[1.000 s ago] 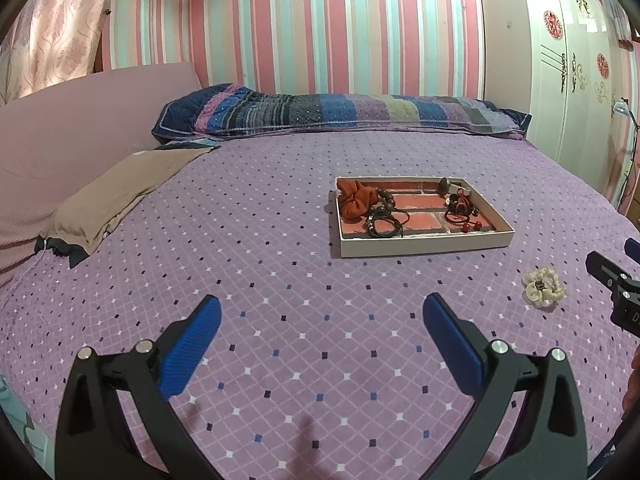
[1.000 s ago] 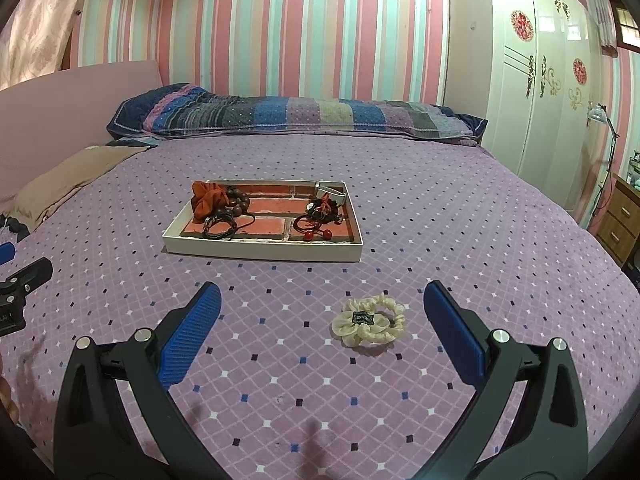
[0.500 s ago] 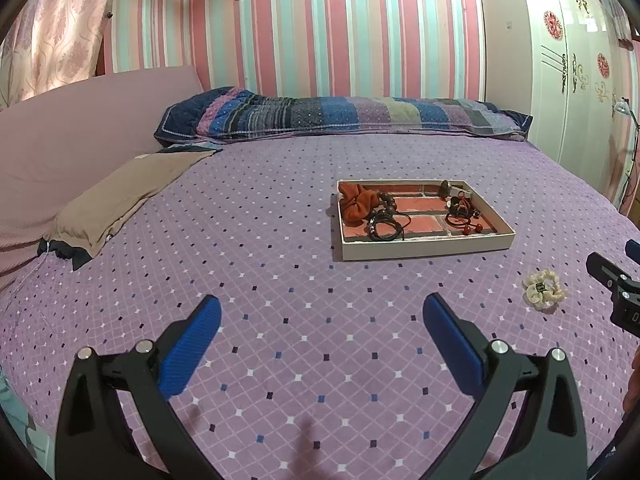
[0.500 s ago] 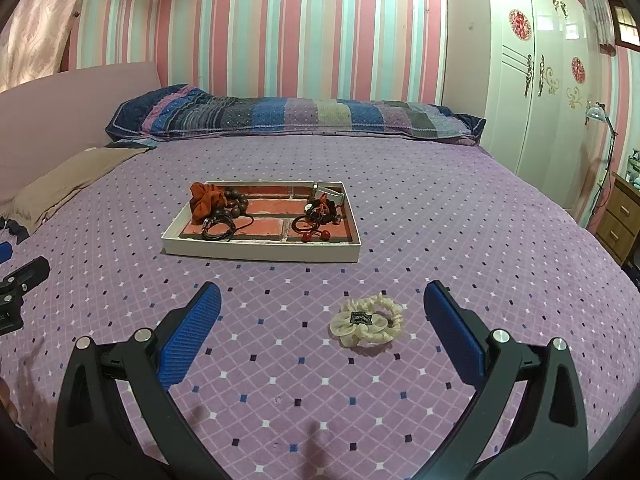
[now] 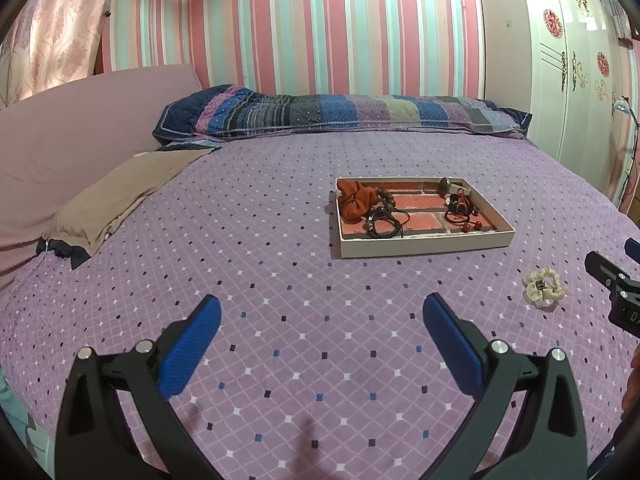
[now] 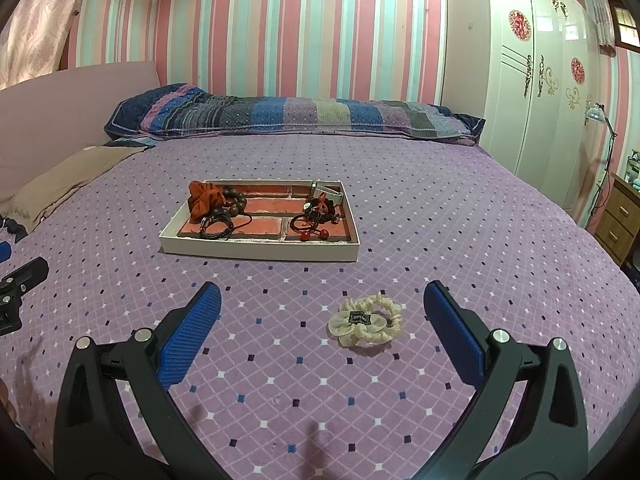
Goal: Organize jewelry
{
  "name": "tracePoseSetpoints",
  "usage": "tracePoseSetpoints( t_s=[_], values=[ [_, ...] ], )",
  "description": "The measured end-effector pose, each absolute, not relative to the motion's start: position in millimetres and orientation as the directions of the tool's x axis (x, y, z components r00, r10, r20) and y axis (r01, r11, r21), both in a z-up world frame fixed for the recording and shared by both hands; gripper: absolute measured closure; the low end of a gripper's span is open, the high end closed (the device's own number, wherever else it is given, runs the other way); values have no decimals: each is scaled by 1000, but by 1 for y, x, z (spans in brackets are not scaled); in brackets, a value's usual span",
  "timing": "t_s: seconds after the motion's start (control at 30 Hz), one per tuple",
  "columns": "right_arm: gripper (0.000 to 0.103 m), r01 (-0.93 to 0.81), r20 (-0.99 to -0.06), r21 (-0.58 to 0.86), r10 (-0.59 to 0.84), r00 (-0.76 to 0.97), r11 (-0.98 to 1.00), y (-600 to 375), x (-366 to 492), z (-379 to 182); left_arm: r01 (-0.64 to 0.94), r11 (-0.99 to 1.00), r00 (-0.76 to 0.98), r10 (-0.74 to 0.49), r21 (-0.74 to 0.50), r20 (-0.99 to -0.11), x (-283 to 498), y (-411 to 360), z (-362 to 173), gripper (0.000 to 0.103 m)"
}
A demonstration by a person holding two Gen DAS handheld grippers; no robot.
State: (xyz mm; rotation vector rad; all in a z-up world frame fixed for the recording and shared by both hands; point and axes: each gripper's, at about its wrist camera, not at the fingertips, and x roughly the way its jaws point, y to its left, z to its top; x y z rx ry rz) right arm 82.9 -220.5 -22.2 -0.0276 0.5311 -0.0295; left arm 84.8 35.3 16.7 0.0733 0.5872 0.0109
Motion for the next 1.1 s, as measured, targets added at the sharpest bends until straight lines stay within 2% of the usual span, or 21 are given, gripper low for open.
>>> tracePoseSetpoints(
  t_s=[1.1],
  values=[
    [4, 21, -510, -35, -36, 860, 999, -222, 84, -27, 9, 997, 833, 36, 78, -552, 83, 34, 16, 4]
  ],
)
